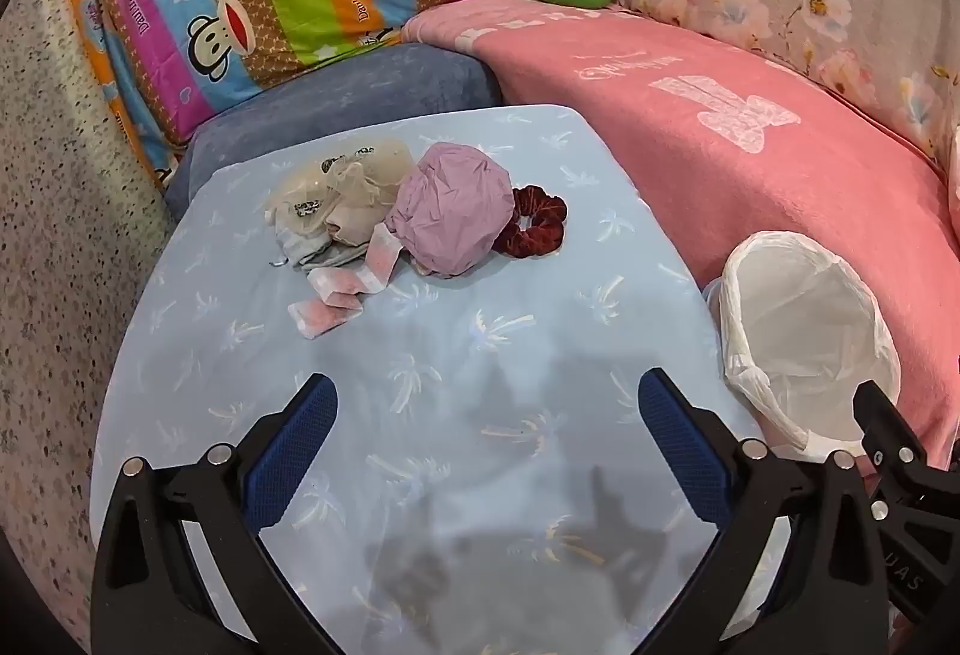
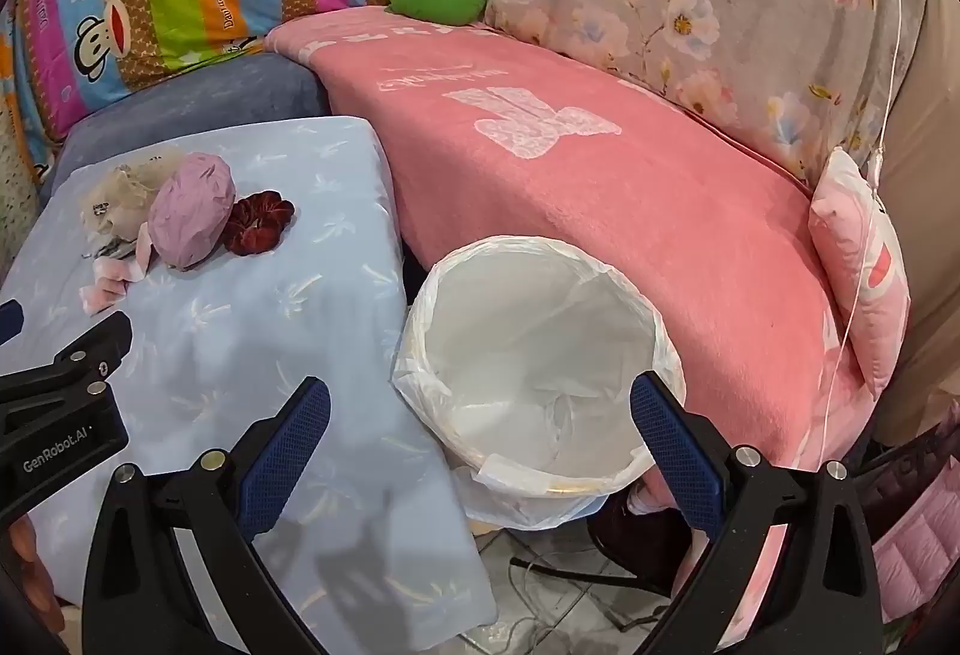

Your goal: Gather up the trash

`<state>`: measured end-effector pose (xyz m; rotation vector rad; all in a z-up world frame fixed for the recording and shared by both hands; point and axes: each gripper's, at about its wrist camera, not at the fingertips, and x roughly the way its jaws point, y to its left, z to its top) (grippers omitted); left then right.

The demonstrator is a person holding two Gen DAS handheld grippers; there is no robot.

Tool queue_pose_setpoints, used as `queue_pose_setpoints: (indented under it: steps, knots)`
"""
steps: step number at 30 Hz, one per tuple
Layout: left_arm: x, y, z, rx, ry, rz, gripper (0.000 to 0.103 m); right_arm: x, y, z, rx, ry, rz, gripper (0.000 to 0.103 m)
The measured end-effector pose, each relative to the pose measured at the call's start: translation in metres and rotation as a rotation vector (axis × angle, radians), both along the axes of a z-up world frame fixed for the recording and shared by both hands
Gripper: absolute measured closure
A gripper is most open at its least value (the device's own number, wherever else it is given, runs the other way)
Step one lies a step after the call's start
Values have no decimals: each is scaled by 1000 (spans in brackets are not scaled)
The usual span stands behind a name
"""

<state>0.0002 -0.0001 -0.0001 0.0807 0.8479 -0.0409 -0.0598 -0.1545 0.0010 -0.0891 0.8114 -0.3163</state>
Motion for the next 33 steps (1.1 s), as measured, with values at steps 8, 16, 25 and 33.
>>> queue_pose_setpoints:
  steps: [8, 16, 25, 33]
  knots:
    - [-6, 1, -4, -3, 2, -2, 7, 0, 9, -1, -9, -3, -2, 6]
    - [-1, -1, 1, -4, -2, 7, 7, 0, -3, 5, 9, -9, 3, 6]
    - [-6, -4, 1, -10, -8, 14, 7, -2, -4, 8, 11, -14, 5, 6]
    - [-7, -5, 1, -10, -8, 16, 7, -4, -7, 10, 11, -23, 3, 6]
